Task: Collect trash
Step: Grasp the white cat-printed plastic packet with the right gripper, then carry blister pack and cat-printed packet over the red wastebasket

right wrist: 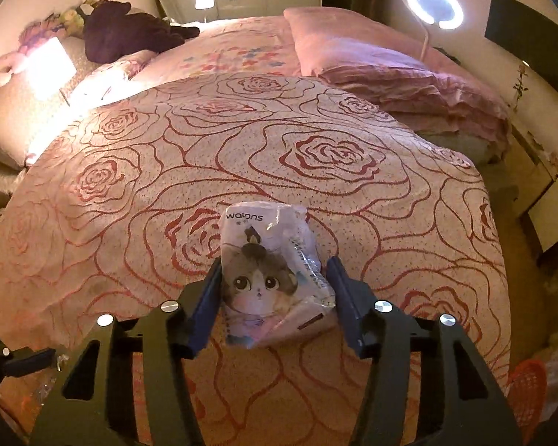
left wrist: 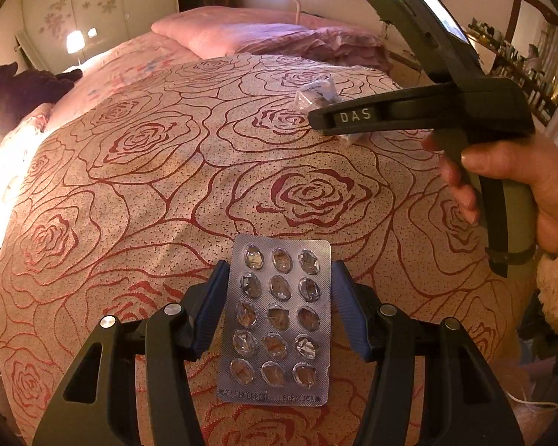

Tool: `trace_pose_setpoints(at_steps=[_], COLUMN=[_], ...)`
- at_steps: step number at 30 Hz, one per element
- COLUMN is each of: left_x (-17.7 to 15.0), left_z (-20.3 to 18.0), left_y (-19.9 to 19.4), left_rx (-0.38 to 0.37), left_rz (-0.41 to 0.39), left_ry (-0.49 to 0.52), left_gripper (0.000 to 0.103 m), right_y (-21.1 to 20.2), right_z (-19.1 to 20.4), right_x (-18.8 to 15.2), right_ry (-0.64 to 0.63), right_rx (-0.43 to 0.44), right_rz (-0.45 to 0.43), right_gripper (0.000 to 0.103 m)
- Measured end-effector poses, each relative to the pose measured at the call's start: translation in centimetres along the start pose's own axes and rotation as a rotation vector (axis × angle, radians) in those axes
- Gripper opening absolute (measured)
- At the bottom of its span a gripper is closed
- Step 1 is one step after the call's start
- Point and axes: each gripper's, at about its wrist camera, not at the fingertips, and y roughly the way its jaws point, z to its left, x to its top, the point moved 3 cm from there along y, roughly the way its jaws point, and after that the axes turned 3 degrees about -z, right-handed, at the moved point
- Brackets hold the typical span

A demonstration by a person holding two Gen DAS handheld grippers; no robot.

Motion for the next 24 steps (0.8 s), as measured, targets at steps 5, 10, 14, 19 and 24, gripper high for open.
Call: trace_pose_setpoints(at_steps=[5, 10, 14, 19, 24], left_x=[0.1, 0.1, 0.2, 0.4, 0.6], left_z=[-0.1, -0.2, -0.2, -0.3, -0.7], left_y=[0.0, 0.1, 0.1, 0.2, 0.4], left_rx=[0.006, 0.011, 0.014, 0.019, 0.01], left_rz=[0.002, 0.007, 0.011, 0.018, 0.022], left_ry=[0.002, 0.0, -0.003, -0.01, -0.005], left_gripper=[0.054, 0.054, 0.054, 0.054, 0.054], right_y=[-0.7, -1.6, -2.5, -4.1, -5.9], right_z=[-0.2, -0.7, -1.2, -2.3, -3.2], right_x=[-1.0, -2.4, -3.5, -5.2, -7.2], right_ry=[0.015, 0.041, 0.072, 0.125, 0.158], right_rx=[0.006, 0.009, 0.012, 0.009, -0.013], right_rz=[-0.003, 0.0, 0.003, 0.002, -0.005], right_gripper=[0.049, 0.049, 0.048, 0.048, 0.048])
